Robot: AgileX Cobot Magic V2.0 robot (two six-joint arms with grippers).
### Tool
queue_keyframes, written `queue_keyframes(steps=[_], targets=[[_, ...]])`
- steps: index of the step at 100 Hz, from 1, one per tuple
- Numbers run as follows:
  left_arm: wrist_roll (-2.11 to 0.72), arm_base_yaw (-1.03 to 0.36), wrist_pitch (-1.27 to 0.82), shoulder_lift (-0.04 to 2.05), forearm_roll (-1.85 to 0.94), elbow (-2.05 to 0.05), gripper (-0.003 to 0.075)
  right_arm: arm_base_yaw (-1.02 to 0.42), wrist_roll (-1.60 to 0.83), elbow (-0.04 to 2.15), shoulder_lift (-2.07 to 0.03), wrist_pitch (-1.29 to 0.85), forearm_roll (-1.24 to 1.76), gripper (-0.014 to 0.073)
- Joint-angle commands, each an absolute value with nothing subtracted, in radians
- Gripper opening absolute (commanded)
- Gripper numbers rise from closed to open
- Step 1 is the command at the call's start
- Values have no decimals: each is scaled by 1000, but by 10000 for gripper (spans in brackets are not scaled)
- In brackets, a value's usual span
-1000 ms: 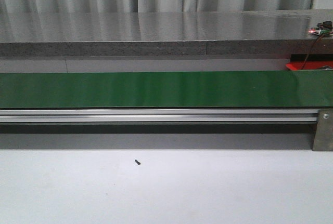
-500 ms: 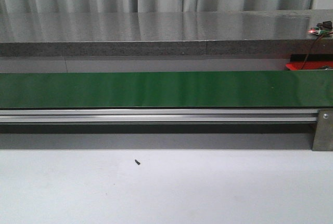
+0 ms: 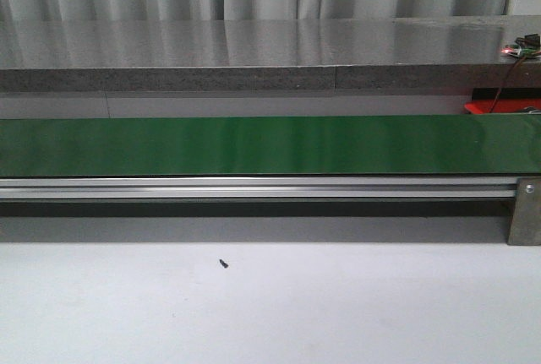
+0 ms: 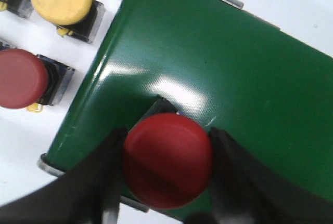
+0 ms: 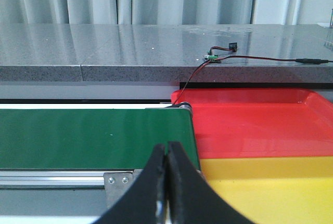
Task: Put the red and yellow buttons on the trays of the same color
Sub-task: 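Lower the red button onto the green belt and open the left gripper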
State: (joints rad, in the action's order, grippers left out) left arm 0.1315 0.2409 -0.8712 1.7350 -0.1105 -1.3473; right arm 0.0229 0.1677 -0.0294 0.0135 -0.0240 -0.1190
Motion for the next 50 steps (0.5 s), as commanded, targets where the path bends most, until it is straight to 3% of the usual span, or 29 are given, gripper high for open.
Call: queue_keyframes(steps=[1,20,25,50], targets=[[129,235,-832,1697,-136,-1383,192,27,167,-11,28,50,-127,-57],[110,235,-830,1682,-167,-1383,543,27,167,-11,28,50,-127,-57],[110,235,-826,1669,-176,-1383,597,27,167,-11,28,50,-127,-57],[110,251,-817,1519,-183,-1383,608,27,167,-11,28,50,-127,-57]])
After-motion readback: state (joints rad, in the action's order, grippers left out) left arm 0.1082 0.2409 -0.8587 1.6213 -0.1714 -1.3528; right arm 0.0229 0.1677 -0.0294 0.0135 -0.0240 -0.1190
